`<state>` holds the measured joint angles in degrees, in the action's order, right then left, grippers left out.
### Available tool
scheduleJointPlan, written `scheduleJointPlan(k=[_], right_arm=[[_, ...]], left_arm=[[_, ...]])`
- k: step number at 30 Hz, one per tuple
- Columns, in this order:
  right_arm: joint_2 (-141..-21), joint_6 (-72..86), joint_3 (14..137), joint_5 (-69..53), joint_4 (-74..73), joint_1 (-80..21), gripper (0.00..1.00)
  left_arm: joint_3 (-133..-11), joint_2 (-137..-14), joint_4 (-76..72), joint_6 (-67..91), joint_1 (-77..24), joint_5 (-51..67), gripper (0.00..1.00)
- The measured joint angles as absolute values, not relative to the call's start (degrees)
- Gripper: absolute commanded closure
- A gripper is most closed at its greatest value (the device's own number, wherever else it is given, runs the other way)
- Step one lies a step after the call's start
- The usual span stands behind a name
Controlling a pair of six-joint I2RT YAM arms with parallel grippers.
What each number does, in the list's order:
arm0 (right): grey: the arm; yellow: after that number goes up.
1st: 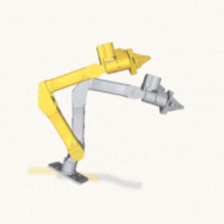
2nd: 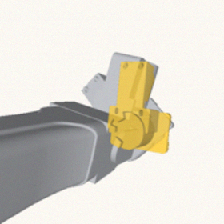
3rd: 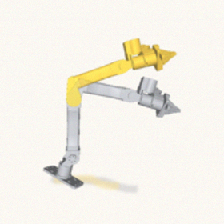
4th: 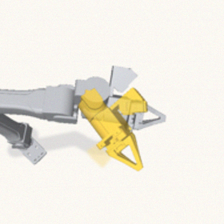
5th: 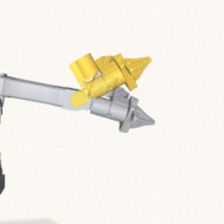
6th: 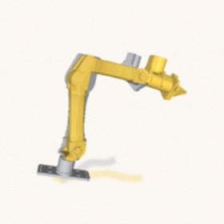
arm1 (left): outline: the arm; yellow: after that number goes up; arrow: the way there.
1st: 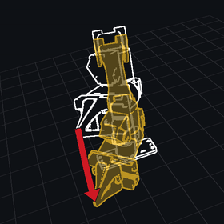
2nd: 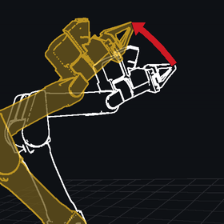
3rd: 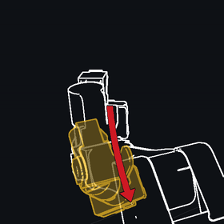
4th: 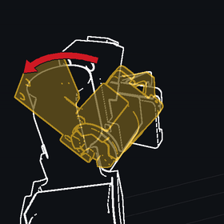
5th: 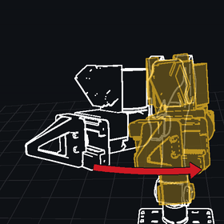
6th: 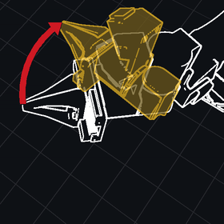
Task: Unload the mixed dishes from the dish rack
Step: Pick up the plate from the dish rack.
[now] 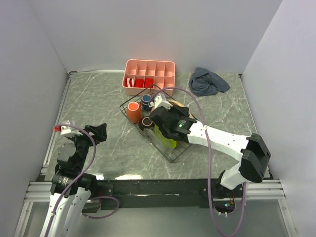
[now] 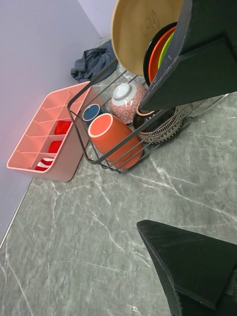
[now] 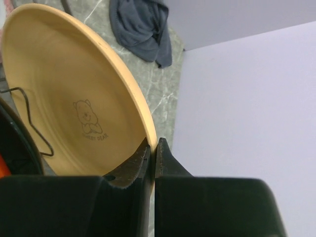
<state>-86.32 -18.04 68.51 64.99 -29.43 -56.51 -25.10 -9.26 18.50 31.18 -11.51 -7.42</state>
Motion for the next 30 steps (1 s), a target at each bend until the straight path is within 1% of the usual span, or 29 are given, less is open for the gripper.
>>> scheduleJointPlan(k=[5, 9, 16, 19, 23, 30], right_arm=[[-83.29, -20.4, 71.18, 66.96, -28.27, -56.86, 1.0], [-78.3, -22.98, 72.05, 67.66, -25.17, -57.04, 1.0], [-71.02, -26.09, 72.07, 66.41, -19.92, -55.29, 1.0], [-69.3, -24.14, 72.55, 64.18, -20.38, -51.27, 1.0], [-67.07, -17.52, 73.17, 57.6, -22.61, -42.0, 1.0], [-60.05, -2.52, 69.93, 42.72, -24.73, -21.56, 1.0]], left_arm=[[-25.1, -9.15, 18.48, 31.16, -11.51, -7.42, 0.01], [-25.1, -9.15, 18.48, 31.18, -11.51, -7.44, 0.01], [-25.1, -9.15, 18.48, 31.18, -11.51, -7.44, 0.01], [-25.1, -9.15, 18.48, 31.16, -11.51, -7.42, 0.01], [-25.1, -9.15, 18.48, 31.16, -11.51, -7.42, 0.0], [-25.1, -9.21, 18.48, 31.16, -11.51, -7.42, 0.01]])
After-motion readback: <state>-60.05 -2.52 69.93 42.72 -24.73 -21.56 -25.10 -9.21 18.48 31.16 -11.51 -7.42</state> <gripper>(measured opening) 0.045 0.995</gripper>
